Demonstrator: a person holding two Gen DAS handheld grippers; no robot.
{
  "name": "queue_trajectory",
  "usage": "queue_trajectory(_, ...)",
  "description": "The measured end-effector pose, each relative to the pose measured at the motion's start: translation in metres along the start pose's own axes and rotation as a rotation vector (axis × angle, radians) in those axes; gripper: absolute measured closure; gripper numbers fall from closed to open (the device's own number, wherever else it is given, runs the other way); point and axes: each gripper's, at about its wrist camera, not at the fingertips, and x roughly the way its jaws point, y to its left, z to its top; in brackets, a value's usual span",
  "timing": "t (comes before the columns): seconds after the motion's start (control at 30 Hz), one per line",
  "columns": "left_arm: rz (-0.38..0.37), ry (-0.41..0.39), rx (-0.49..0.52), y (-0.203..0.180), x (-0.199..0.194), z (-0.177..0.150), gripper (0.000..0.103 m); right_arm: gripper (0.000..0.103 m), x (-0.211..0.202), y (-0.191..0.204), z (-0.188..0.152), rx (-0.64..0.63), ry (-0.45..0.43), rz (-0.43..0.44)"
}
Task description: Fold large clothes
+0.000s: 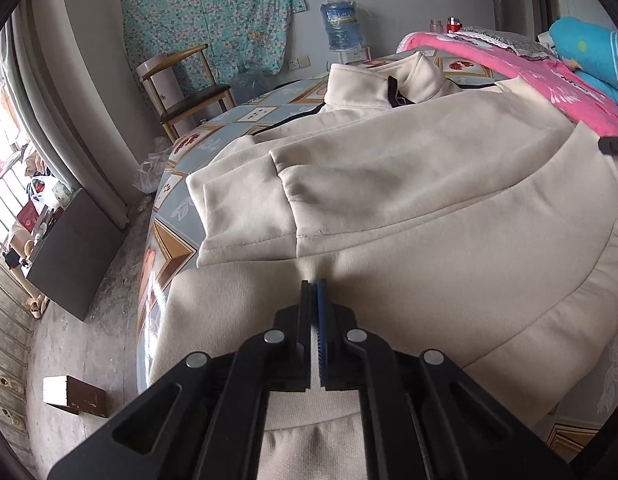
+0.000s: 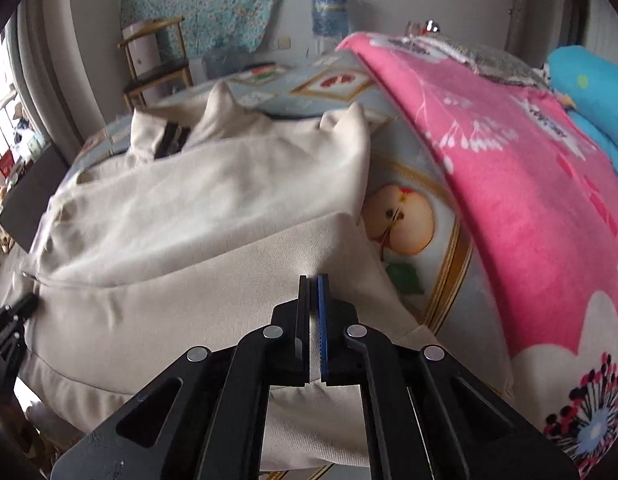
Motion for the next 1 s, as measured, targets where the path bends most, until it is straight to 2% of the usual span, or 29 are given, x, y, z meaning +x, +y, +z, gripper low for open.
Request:
queue_trajectory(0.07, -0.003, 0.001, -0.003, 0.000, 0.000, 0.000, 0.100, 0.100, -0.007, 0.002, 0.005, -0.006, -0.046, -0.024)
queue_trajectory(0.13, -0.003, -0.001, -0.001, 0.000, 0.000, 0.000, 0.100, 0.100, 0.004, 0.001, 0.006, 0.000, -0.048, -0.044)
queue_trajectory(0.23, -0.003, -0.003, 0.004, 0.000, 0.000, -0.001, 0.100, 0.100, 0.047, -0.009, 0.001, 0.001, 0.060, -0.114)
queue_trajectory(0.3, -0.004, 0.002, 0.013, 0.000, 0.000, 0.000, 0.100, 0.097, 0.038, -0.019, 0.002, 0.063, 0.049, -0.077)
queue_trajectory(0.37, -0.009, 0.003, 0.010, 0.000, -0.001, 0.000, 0.100, 0.083, 0.014, -0.023, 0.004, 0.080, 0.005, -0.068)
queue_trajectory(0.4, -0.010, 0.003, 0.011, 0.000, -0.001, 0.000, 0.100, 0.077, -0.001, -0.022, 0.004, 0.073, -0.030, -0.044)
queue_trajectory(0.47, -0.006, 0.002, 0.015, -0.001, -0.001, -0.001, 0.100, 0.061, -0.027, -0.012, 0.002, 0.023, -0.072, 0.050)
queue_trajectory(0.5, -0.006, 0.002, 0.017, -0.001, -0.001, -0.001, 0.100, 0.059, -0.036, -0.001, -0.002, -0.010, -0.074, 0.111)
queue_trajectory(0.6, -0.004, 0.001, 0.020, -0.002, 0.000, -0.001, 0.100, 0.058, -0.035, 0.041, -0.017, -0.116, -0.008, 0.281)
queue_trajectory(0.67, -0.005, 0.003, 0.019, -0.002, 0.000, -0.001, 0.100, 0.058, -0.019, 0.069, -0.026, -0.167, 0.047, 0.313)
queue_trajectory(0.77, -0.012, 0.005, 0.019, -0.001, 0.000, -0.001, 0.099, 0.060, 0.013, 0.098, -0.030, -0.174, 0.132, 0.386)
queue_trajectory(0.8, -0.020, 0.005, 0.017, 0.001, 0.000, -0.001, 0.098, 0.060, 0.024, 0.105, -0.031, -0.189, 0.150, 0.365)
queue_trajectory(0.9, -0.068, 0.004, -0.012, 0.008, -0.006, -0.001, 0.097, 0.062, 0.029, 0.129, -0.029, -0.275, 0.101, 0.269)
queue_trajectory(1.0, -0.126, -0.068, -0.056, 0.012, -0.031, 0.005, 0.096, 0.062, 0.038, 0.132, -0.024, -0.249, 0.104, 0.256)
